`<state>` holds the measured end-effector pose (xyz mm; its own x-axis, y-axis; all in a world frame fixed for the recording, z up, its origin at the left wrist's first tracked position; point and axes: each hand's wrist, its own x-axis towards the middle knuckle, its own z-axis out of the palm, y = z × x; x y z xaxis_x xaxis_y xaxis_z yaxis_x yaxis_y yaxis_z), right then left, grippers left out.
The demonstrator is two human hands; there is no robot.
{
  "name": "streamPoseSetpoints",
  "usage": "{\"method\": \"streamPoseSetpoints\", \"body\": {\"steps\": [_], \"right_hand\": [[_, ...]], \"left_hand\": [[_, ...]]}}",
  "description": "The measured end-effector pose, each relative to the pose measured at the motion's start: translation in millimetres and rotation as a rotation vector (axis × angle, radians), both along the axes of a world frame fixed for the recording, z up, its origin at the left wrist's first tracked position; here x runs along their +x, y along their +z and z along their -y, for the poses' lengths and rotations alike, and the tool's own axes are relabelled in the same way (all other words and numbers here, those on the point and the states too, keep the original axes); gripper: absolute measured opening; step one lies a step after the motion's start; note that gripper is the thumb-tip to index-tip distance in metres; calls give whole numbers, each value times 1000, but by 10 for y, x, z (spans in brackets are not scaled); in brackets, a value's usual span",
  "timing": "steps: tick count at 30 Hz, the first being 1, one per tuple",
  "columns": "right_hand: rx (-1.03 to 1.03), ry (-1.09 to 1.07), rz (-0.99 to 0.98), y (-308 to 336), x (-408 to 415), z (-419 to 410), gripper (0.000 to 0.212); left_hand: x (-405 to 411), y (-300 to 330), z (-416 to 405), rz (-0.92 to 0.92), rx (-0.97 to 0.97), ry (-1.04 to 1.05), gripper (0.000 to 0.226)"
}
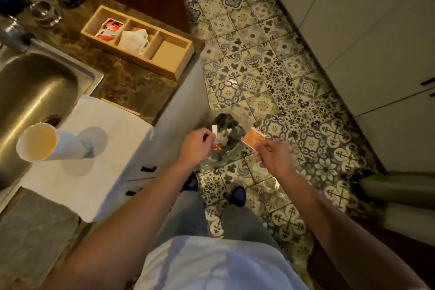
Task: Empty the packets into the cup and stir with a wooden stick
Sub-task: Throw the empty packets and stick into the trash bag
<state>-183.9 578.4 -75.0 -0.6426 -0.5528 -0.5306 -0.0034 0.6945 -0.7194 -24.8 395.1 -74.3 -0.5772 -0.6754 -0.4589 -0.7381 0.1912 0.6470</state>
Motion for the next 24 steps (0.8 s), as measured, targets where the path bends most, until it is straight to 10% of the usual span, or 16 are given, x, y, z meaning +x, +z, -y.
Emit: {"method": "streamPoseSetpoints", "body": {"steps": [24], "right_hand": [[453, -159, 108, -3317, -142, 969, 34]], "left_hand": [[-636, -3523, 757, 443, 174, -73, 25]]}}
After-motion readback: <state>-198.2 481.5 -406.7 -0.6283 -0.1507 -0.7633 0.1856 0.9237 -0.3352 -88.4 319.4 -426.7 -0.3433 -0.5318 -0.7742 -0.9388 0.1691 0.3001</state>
